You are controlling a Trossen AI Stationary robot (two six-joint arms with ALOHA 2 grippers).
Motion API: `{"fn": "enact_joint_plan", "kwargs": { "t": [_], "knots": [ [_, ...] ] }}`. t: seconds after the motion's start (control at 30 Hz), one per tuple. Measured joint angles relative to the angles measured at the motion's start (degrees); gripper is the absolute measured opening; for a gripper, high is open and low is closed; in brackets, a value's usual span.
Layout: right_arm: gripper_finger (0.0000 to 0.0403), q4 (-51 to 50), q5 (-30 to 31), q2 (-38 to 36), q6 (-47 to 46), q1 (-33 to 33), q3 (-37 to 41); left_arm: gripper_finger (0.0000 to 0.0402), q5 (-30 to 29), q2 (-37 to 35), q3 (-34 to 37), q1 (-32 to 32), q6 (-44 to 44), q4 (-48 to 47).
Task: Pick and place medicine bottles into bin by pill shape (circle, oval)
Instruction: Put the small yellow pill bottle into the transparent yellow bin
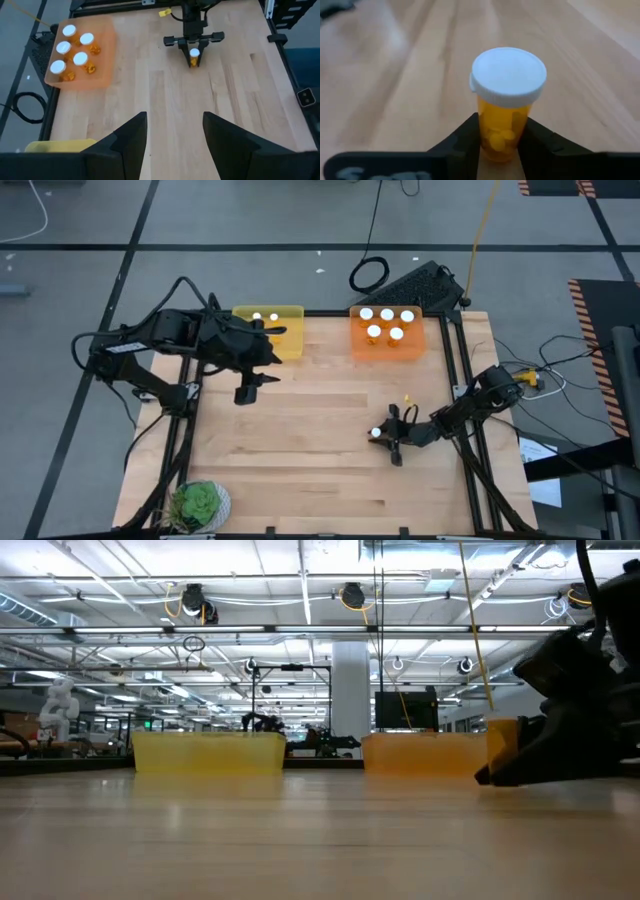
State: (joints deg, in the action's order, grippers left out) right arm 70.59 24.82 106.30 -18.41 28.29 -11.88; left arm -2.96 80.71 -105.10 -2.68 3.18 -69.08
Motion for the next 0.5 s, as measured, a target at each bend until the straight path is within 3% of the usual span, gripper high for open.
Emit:
{"fn": "enact_joint_plan", "kwargs": {
  "t": [0.2, 0.33, 0.5],
  "knots": [
    [0.0097, -3.65, -6.53, -2.92, -0.39, -3.46, -4.96, 0.0198, 0.17, 2.64, 0.0, 0.0, -0.68, 0.01],
    [0.0099, -15.98, -10.0, -8.16, 0.13, -6.64, -9.58, 0.0198, 0.2, 3.45, 0.0, 0.0, -0.76, -0.13],
    [0.0099, -33.2, -10.1, -12.97, 3.24, -9.71, -15.78, 0.0198, 0.24, 3.45, 0.0, 0.02, -2.52, 1.6]
  ]
}}
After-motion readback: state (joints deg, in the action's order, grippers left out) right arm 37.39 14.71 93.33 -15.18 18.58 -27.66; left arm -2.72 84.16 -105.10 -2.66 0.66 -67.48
